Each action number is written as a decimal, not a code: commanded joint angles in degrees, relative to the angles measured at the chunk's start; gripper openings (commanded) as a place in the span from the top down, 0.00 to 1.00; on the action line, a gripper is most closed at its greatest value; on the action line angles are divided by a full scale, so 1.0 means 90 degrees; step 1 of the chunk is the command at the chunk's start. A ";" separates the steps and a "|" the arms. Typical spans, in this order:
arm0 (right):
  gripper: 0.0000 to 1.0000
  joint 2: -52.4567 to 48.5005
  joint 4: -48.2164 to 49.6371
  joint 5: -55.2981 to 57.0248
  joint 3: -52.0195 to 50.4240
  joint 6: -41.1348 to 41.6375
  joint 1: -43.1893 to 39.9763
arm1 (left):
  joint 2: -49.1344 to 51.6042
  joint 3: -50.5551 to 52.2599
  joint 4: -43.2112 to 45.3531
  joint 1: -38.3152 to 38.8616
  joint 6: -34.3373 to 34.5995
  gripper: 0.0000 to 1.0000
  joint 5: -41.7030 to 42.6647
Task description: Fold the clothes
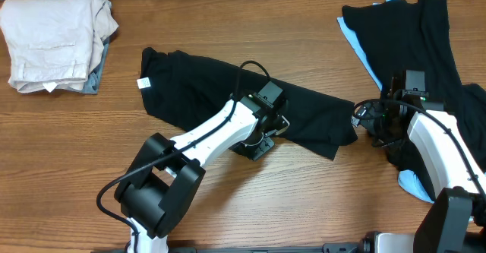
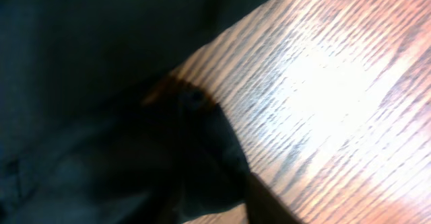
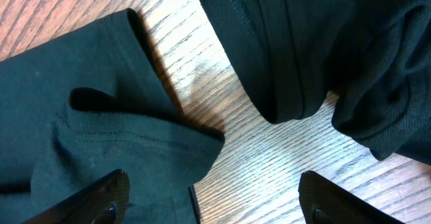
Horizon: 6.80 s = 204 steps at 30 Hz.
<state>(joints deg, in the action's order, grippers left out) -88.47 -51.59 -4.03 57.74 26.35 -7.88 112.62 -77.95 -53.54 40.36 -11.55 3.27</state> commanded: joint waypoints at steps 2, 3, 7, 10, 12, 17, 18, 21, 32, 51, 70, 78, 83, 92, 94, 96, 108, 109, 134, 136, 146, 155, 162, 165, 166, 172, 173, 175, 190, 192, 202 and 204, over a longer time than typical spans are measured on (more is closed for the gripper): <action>0.16 0.0066 0.0039 0.0063 -0.0046 0.0032 -0.0007 | 0.0058 0.0051 0.0000 0.0080 -0.0049 0.91 0.0095; 0.16 0.0066 0.0039 0.0066 -0.0046 0.0032 -0.0007 | 0.0058 0.0051 -0.0019 0.0078 -0.0049 0.90 0.0092; 0.16 0.0066 0.0039 0.0066 -0.0046 0.0029 -0.0007 | 0.0058 0.0051 -0.0151 0.0078 -0.0049 0.57 -0.0010; 0.16 0.0066 0.0053 0.0066 -0.0046 0.0029 -0.0007 | 0.0058 0.0083 -0.0197 0.0073 -0.0056 0.18 -0.0529; 0.16 0.0066 0.0104 0.0063 -0.0046 0.0029 -0.0007 | 0.0058 0.0143 -0.0053 0.0070 -0.0056 0.14 -0.0741; 0.16 0.0066 0.0136 0.0063 -0.0046 0.0029 -0.0007 | 0.0058 0.0347 0.0124 0.0080 -0.0155 0.17 -0.0697; 0.16 0.0066 0.0136 0.0063 -0.0046 0.0029 -0.0007 | 0.0061 0.0420 0.0153 0.0080 -0.0177 0.18 -0.0695; 0.16 0.0066 0.0136 0.0063 -0.0046 0.0032 -0.0007 | 0.0061 0.0452 0.0165 0.0078 -0.0172 0.23 -0.0692; 0.16 0.0066 -0.0180 -0.0461 -0.0046 -0.0223 -0.0005 | 0.0056 0.0046 -0.0471 0.0034 0.0121 0.96 -0.0935; 0.25 0.0053 0.1350 -0.0182 -0.1401 0.0250 0.0228 | 0.0056 -0.2900 -0.1902 -0.1241 0.0668 0.96 -0.1005; 0.71 -0.0134 0.2518 -0.0561 -0.1756 0.0253 0.0233 | 0.0056 -0.2900 -0.1610 -0.1287 0.1146 0.96 -0.1054; 0.70 -0.0457 0.2698 -0.0563 -0.1766 0.0301 0.0233 | 0.0056 -0.2900 -0.1496 -0.1287 0.1146 0.96 -0.1076; 0.96 -0.0590 0.2713 -0.0568 -0.1739 0.0440 0.0231 | 0.0056 -0.2912 -0.1384 -0.1290 0.1144 0.96 -0.1107; 0.96 0.0095 0.0180 -0.0852 0.1253 -0.0340 -0.0119 | 0.0053 -0.6084 -0.2601 -0.2081 0.1146 0.96 -0.1603; 0.96 0.0114 -0.0789 -0.0852 0.2664 -0.0750 -0.0216 | 0.0053 -0.7057 -0.2929 -0.2414 0.1146 0.96 -0.1603; 0.96 0.0114 -0.1523 -0.0848 0.4029 -0.1013 -0.0301 | 0.0053 -0.7655 -0.3184 -0.2669 0.1141 0.96 -0.1605; 0.96 0.0121 -0.3016 -0.0850 0.8012 -0.1127 -0.0515 | -0.0617 -0.9248 -0.3419 -0.3327 0.1168 0.96 -0.4736; 0.96 0.0121 -0.3072 -0.0850 0.8138 -0.1134 -0.0515 | -0.0729 -0.9343 -0.3337 -0.3339 0.1168 0.96 -0.4906; 0.96 0.2149 -0.4954 0.0155 0.9032 -0.1479 -0.0515 | -0.3184 -0.9333 -0.3774 -0.3368 0.1469 0.96 -0.4935; 0.96 0.1948 -0.4949 0.0155 0.8714 -0.1479 -0.0515 | -0.2943 -0.9131 -0.4080 -0.3368 0.1639 0.96 -0.4906; 0.96 0.0372 -0.3606 0.0153 0.6084 -0.1481 -0.0338 | -0.0979 -0.8082 -0.4622 -0.3419 0.2028 0.96 -0.4869; 0.96 -0.1972 -0.0362 0.0107 0.4673 -0.1426 0.0155 | 0.1795 -0.8046 -0.3774 -0.3997 0.1999 0.96 -0.4580; 0.96 -0.3259 0.1576 0.0007 0.4673 -0.1239 0.0415 | 0.3213 -0.8046 -0.1110 -0.4124 0.1999 0.96 -0.4165; 0.96 -0.3560 0.2106 0.0007 0.4673 -0.1239 0.0546 | 0.3432 -0.8046 -0.0425 -0.4119 0.2001 0.93 -0.3871; 0.96 -0.3687 0.2404 0.0007 0.4673 -0.1239 0.0631 | 0.3497 -0.8046 -0.0131 -0.4126 0.2001 0.91 -0.3682; 0.42 -0.3988 0.4109 0.0019 0.4673 -0.1243 0.1003 | 0.3599 -0.8046 0.0831 -0.4126 0.1999 0.27 -0.2846; 0.17 -0.3988 0.4274 0.0046 0.4673 -0.1241 0.1027 | 0.3599 -0.8046 0.0891 -0.4126 0.1999 0.11 -0.2854; 0.00 -0.3983 0.4575 0.0061 0.4675 -0.1241 0.1035 | 0.3592 -0.8048 0.0928 -0.4126 0.1967 0.00 -0.2856; 0.00 -0.1132 -0.0588 -0.1656 0.4796 -0.1260 0.0678 | 0.1598 -0.8228 -0.3351 -0.4109 0.1809 0.00 -0.0466; 0.00 -0.0940 -0.1149 -0.1557 0.4796 -0.1258 0.0690 | 0.1277 -0.8228 -0.3779 -0.4109 0.1812 0.00 -0.0512; 0.00 -0.0935 -0.1887 -0.1564 0.3701 -0.1241 0.0702 | 0.0629 -0.7890 -0.4809 -0.4109 0.1829 0.00 -0.0335; 0.00 -0.0935 -0.1654 -0.1571 0.3094 -0.1239 0.0707 | 0.0629 -0.7232 -0.4806 -0.4107 0.1583 0.03 -0.0420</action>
<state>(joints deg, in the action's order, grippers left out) -96.68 -68.18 -18.00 90.17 15.03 -1.78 118.91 -148.86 -96.55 3.07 5.43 -1.02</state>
